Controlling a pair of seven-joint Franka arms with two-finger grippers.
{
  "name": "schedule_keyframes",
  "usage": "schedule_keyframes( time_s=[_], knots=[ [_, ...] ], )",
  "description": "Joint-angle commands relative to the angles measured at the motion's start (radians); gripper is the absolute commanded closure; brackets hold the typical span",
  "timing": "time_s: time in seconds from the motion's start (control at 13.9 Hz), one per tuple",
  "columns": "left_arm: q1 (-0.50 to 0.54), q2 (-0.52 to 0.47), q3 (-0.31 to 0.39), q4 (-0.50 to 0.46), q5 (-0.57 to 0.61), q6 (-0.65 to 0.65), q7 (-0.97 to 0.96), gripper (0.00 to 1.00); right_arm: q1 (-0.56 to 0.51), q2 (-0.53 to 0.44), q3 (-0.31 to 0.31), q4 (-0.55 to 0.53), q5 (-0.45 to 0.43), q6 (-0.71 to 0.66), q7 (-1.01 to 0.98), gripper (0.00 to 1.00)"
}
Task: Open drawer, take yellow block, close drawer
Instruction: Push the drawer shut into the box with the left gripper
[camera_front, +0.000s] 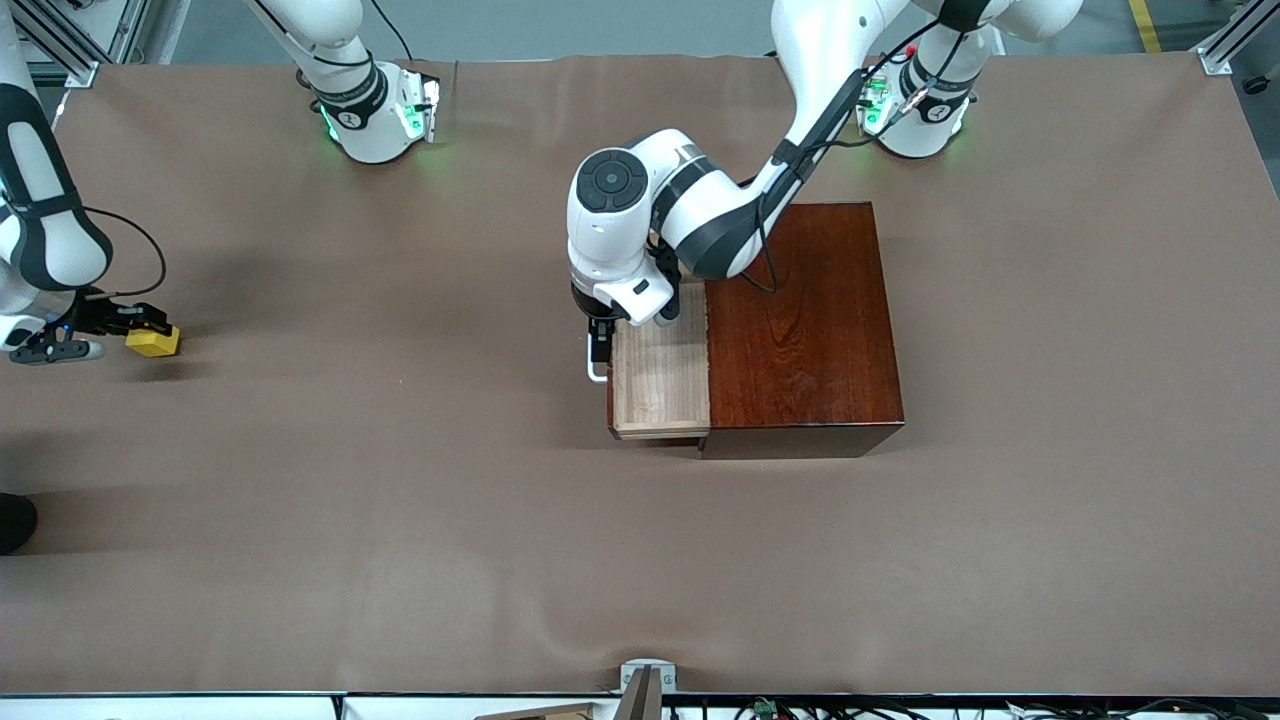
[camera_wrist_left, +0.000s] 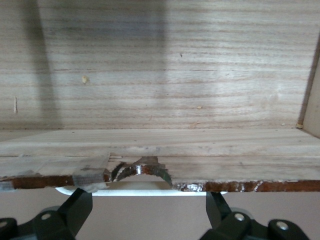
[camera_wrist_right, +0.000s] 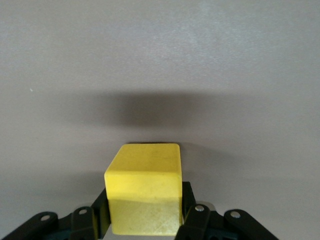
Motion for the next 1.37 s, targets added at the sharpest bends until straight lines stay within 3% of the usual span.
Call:
schedule_keyframes(
  time_s=[0.0, 0.36, 0.43, 0.5, 0.58, 0.65, 0.86, 1.3],
  knots=[
    [-0.014, 0.010, 0.026, 0.012, 0.081, -0.084, -0.098, 0.00, -0.012, -0.034, 0.021, -0.029, -0.024, -0.017, 0.056, 1.00],
    [-0.057, 0.004, 0.027, 0.014, 0.205, -0.279, -0.098, 0.00, 0.018, -0.051, 0.018, -0.027, -0.035, -0.092, 0.182, 1.00],
    [-0.060, 0.001, 0.027, 0.014, 0.214, -0.309, -0.098, 0.00, 0.017, -0.048, 0.018, -0.024, -0.035, -0.091, 0.182, 0.90],
    [-0.062, 0.001, 0.029, 0.015, 0.216, -0.338, -0.098, 0.00, 0.017, -0.045, 0.020, -0.023, -0.035, -0.092, 0.182, 0.46],
    [-0.062, -0.001, 0.029, 0.015, 0.221, -0.371, -0.098, 0.00, 0.018, -0.043, 0.020, -0.021, -0.035, -0.092, 0.182, 0.14],
    [-0.062, -0.001, 0.027, 0.015, 0.245, -0.398, -0.098, 0.00, 0.017, -0.040, 0.020, -0.018, -0.035, -0.092, 0.182, 0.00],
    [-0.062, -0.002, 0.027, 0.015, 0.290, -0.480, -0.098, 0.00, 0.021, -0.048, 0.021, 0.003, -0.037, -0.118, 0.179, 0.00],
    [-0.054, -0.010, 0.033, 0.021, 0.322, -0.615, -0.100, 0.00, 0.159, -0.066, 0.029, 0.374, -0.037, -0.523, 0.202, 0.00]
  ],
)
